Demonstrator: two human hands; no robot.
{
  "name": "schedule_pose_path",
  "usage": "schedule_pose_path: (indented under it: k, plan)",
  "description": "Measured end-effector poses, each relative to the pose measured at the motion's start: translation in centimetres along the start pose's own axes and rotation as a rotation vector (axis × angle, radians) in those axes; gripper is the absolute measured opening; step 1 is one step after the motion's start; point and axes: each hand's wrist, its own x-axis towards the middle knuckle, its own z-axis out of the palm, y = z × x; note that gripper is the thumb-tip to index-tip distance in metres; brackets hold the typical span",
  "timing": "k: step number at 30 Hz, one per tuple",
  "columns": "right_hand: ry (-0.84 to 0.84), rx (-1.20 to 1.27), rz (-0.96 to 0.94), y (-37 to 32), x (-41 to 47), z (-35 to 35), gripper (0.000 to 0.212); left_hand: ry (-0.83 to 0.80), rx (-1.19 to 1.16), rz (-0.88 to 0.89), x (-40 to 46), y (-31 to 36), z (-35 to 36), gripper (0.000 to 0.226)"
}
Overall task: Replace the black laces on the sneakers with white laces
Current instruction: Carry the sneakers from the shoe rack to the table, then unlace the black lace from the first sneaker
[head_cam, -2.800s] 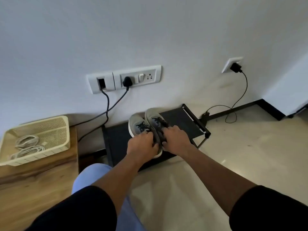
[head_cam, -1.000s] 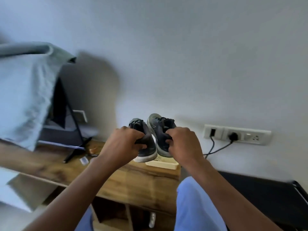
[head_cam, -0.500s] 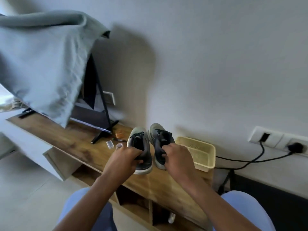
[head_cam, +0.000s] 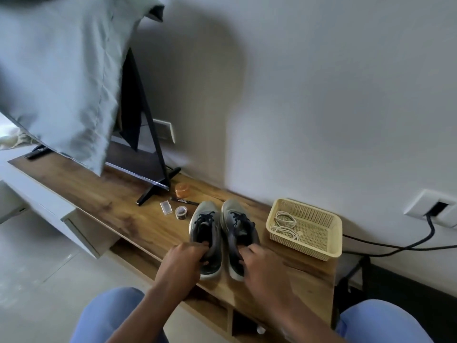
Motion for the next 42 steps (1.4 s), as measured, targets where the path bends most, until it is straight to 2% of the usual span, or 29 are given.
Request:
schedule_pose_path:
  k: [6, 10, 15, 22, 23, 25, 27, 29, 31, 33, 37, 42]
  plan:
    - [-0.011, 0.012, -0.002, 1.6, 0.8, 1.0, 0.023, 0.031, 0.021, -0.134, 2.3, -1.4, 1.3, 0.019]
    - [-0.054, -0.041, -0.014, 2.4, 0.7, 1.6, 0.028, 0.014, 0.037, -0.154, 4.0, -1.0, 2.3, 0.026]
    - [-0.022, -0.044, -0.094, 3.0, 0.7, 1.4, 0.021, 0.052, 0.039, -0.16, 6.8, -1.0, 2.8, 0.026]
    - [-0.055, 0.005, -0.116, 3.9, 0.4, 1.3, 0.053, 0.074, 0.001, -0.157, 8.8, 0.0, 4.4, 0.021]
    - [-0.059, 0.016, -0.116, 4.0, 0.6, 1.2, 0.055, 0.071, 0.007, -0.16, 8.9, 0.2, 4.3, 0.026]
    - [-0.035, 0.062, -0.094, 4.2, 1.1, 1.1, 0.056, 0.09, 0.052, -0.161, 8.7, 0.5, 3.9, 0.053]
    - [0.05, 0.112, -0.035, 4.5, 1.8, 1.0, 0.049, 0.13, 0.092, -0.138, 8.3, 0.9, 3.3, 0.071]
    - [0.159, 0.14, 0.029, 5.2, 2.5, 0.9, 0.03, 0.181, 0.058, -0.035, 7.8, 1.6, 2.6, 0.062]
    - [0.18, 0.154, 0.101, 6.2, 3.3, 0.6, 0.016, 0.187, -0.026, 0.084, 7.6, 2.6, 2.0, 0.04]
    - [0.116, 0.171, 0.117, 7.1, 3.9, 0.7, 0.024, 0.102, -0.091, 0.181, 7.5, 3.4, 2.1, 0.024]
    - [0.07, 0.214, 0.02, 7.7, 4.1, 1.3, 0.032, -0.151, -0.077, 0.212, 7.6, 4.7, 3.7, 0.02]
    - [-0.006, 0.138, -0.043, 7.7, 3.9, 2.5, 0.025, -0.186, -0.096, 0.206, 8.0, 4.1, 4.3, 0.022]
